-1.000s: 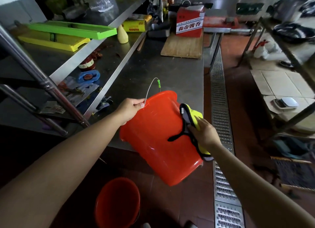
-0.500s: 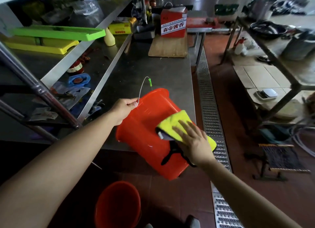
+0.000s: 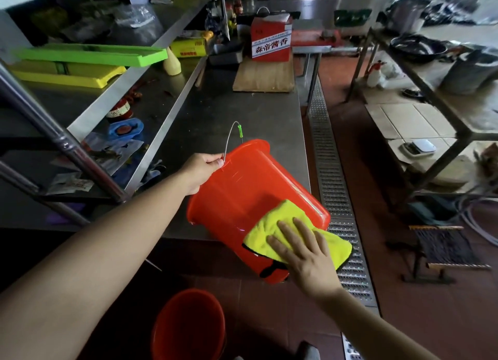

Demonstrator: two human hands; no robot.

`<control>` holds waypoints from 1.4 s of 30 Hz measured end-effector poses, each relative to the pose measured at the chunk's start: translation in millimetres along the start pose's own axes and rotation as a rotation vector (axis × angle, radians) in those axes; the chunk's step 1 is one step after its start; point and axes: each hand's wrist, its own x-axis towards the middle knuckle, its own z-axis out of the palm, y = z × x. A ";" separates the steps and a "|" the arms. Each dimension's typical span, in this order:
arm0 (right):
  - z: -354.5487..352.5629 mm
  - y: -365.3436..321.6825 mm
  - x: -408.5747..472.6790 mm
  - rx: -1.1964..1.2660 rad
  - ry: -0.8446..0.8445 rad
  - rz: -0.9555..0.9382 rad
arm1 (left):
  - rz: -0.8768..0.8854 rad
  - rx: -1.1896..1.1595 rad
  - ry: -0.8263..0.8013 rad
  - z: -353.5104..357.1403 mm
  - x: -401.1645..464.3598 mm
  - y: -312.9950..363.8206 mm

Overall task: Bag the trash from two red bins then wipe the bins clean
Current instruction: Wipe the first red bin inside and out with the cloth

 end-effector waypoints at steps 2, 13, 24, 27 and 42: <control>-2.1 -7.6 20.3 -0.022 -0.025 -0.005 | 0.001 -0.042 -0.018 -0.2 0.4 0.5; 7.1 -69.9 169.7 0.018 -0.169 0.093 | 0.049 -0.071 -0.012 3.1 5.2 2.1; 1.2 -25.7 48.2 -0.092 -0.045 0.013 | 0.055 -0.015 -0.003 -5.2 5.3 -10.0; -3.8 -13.0 16.5 -0.082 -0.058 0.033 | 0.045 -0.004 -0.021 -6.2 3.2 -9.8; -4.8 -34.4 181.9 0.065 -0.189 0.088 | 0.112 -0.036 0.073 -8.5 -8.4 -24.5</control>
